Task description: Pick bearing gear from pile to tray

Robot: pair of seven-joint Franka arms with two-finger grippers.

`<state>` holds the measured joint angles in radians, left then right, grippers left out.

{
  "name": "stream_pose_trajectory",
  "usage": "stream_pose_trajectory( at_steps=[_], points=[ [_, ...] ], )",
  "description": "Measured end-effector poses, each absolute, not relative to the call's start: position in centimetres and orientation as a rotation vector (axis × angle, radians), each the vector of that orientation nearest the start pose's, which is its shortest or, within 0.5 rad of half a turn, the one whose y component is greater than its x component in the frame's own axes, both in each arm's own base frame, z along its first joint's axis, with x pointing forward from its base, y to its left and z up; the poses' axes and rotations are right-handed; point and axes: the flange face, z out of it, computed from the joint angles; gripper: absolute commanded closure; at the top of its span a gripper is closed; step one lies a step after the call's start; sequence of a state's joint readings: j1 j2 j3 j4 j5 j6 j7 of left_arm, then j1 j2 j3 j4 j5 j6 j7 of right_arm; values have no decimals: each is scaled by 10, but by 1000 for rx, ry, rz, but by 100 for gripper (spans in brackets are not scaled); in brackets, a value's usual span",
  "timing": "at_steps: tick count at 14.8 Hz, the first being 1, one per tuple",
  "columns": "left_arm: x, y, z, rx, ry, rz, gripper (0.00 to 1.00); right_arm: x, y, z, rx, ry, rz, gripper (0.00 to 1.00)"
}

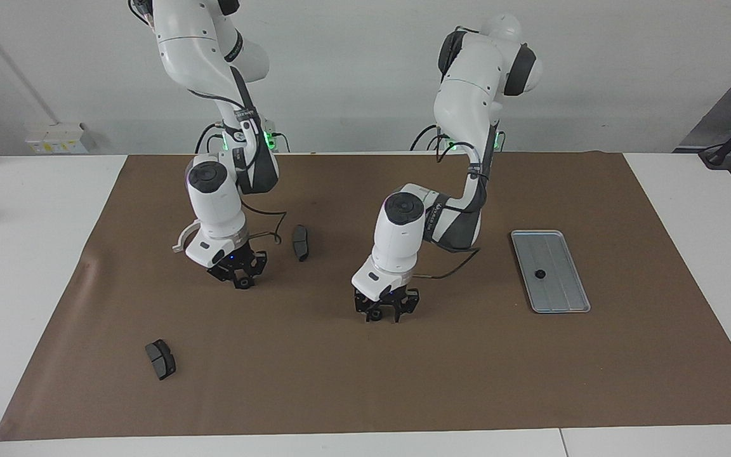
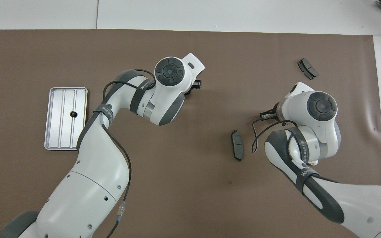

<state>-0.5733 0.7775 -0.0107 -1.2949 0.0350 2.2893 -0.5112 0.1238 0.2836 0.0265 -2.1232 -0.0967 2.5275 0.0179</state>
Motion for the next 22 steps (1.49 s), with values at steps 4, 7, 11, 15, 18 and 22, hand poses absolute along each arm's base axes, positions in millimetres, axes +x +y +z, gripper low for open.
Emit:
stream_pose_trajectory(
  at_steps=[4, 7, 11, 15, 18, 22],
  points=[
    [637, -424, 302, -3218, 155, -316, 29, 582, 88, 291, -3152, -287, -199, 100],
    [633, -430, 302, -3219, 170, -315, 30, 602, 91, 324, -3116, -151, -210, 100],
    [630, -433, 299, -3217, 178, -307, 68, 624, 101, 376, -3081, -7, -263, 100],
    [630, -433, 300, -3217, 178, -309, 100, 623, 123, 383, -3071, 33, -264, 100],
    [633, -431, 308, -3218, 172, -328, 100, 621, 138, 384, -3063, 73, -264, 100],
    [644, -407, 345, -3213, 117, -367, 100, 620, 145, 385, -3060, 74, -268, 100]
  ],
)
